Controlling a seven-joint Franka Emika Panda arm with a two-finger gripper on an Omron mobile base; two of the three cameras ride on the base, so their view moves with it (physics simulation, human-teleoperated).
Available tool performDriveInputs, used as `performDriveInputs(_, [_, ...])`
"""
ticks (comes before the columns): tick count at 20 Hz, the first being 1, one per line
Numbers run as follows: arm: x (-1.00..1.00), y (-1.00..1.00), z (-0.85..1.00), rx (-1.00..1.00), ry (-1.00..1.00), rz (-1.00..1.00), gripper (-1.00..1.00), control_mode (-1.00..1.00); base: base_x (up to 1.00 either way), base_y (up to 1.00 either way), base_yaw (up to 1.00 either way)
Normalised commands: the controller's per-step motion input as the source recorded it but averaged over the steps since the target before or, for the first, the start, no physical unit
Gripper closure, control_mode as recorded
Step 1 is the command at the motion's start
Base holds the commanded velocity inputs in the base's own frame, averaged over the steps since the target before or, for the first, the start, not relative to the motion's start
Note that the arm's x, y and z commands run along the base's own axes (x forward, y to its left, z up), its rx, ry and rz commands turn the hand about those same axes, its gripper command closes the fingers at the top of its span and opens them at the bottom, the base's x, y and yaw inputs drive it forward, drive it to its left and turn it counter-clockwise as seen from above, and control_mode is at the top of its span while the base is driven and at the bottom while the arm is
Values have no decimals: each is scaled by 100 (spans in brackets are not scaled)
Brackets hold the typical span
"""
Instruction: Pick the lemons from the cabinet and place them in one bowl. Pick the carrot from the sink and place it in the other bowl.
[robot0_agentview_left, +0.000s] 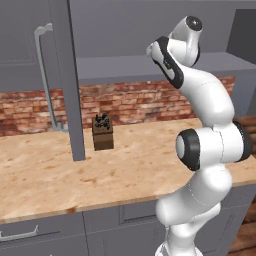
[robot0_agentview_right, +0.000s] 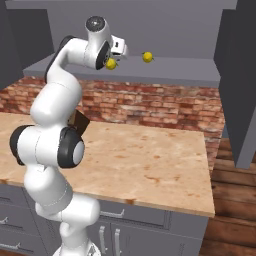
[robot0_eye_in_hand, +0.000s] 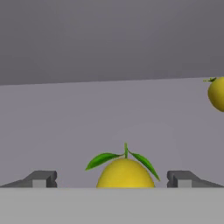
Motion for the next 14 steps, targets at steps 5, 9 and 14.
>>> performDriveInputs(5, [-2, 0, -1, 0, 4, 0, -100, -100, 0, 0, 0])
performDriveInputs(9, [-5, 0, 0, 0, 0, 0, -100, -100, 0, 0, 0])
performDriveInputs(14, [-1, -16, -1, 0, 4, 0, -100, -100, 0, 0, 0])
